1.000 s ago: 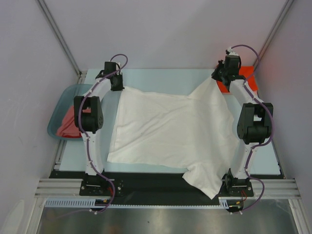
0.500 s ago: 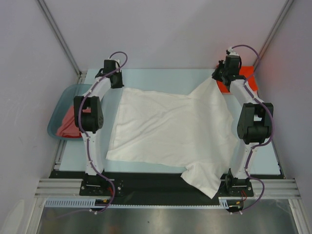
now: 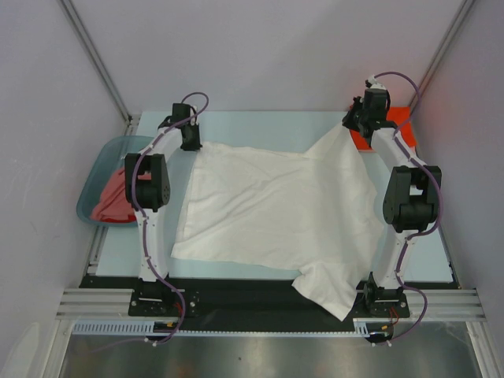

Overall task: Fold and stack the t-shirts
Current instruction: Flatten the tshirt out

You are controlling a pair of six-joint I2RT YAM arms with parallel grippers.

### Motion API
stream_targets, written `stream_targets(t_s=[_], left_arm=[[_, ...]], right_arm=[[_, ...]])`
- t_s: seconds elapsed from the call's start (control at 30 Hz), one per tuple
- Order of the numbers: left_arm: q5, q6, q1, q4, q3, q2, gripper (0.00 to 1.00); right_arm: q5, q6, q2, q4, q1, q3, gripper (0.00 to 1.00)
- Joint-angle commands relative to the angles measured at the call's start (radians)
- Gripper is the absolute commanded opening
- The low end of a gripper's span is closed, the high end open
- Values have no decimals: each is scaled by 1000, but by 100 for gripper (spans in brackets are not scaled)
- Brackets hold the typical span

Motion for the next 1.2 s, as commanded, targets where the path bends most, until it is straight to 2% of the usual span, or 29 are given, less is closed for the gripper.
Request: stream_targets(t_s=[0.0,0.07,0.13,0.23,0.37,0.4,0.5,0.57,0.7,0.73,0.8,0.93,1.07,1.17], left_arm=[[9,8,-4,-17,79,16,20],[4,8,-4,-12,83,16,13],[4,10,-5,1,73,7,13],[15,15,-4,8,88,13,26],[21,19,-5,-28,128,42,26],[21,19,-5,-28,128,43,25],[21,22,-5,-28,126,45,15],[26,25,-5,-28,128,46,15],[20,24,-5,-45,152,60,27],[17,24,-5,-38,152,59,32],[16,31,-5,-9,151,48,32],[-3,137,-4,40,149,27,33],[94,261,-4,40,143,4,31],[148,347,-1,8,151,-12,39]], right_arm=[[-1,-5,12,29,-5,40,0],[-1,-4,12,30,-4,40,0],[-3,-4,13,29,-4,41,0],[-3,-7,13,30,-5,44,0],[-3,-13,16,24,-7,49,0],[-4,-12,15,25,-8,49,0],[-6,-12,16,24,-8,50,0],[-9,-13,17,27,-10,50,0],[-12,-12,23,29,-10,52,0],[-12,-12,23,27,-10,53,0],[-15,-15,26,24,-8,58,0],[-17,-22,26,24,-10,61,0],[-20,-27,24,19,-8,63,0],[-26,-25,27,19,-10,60,0]])
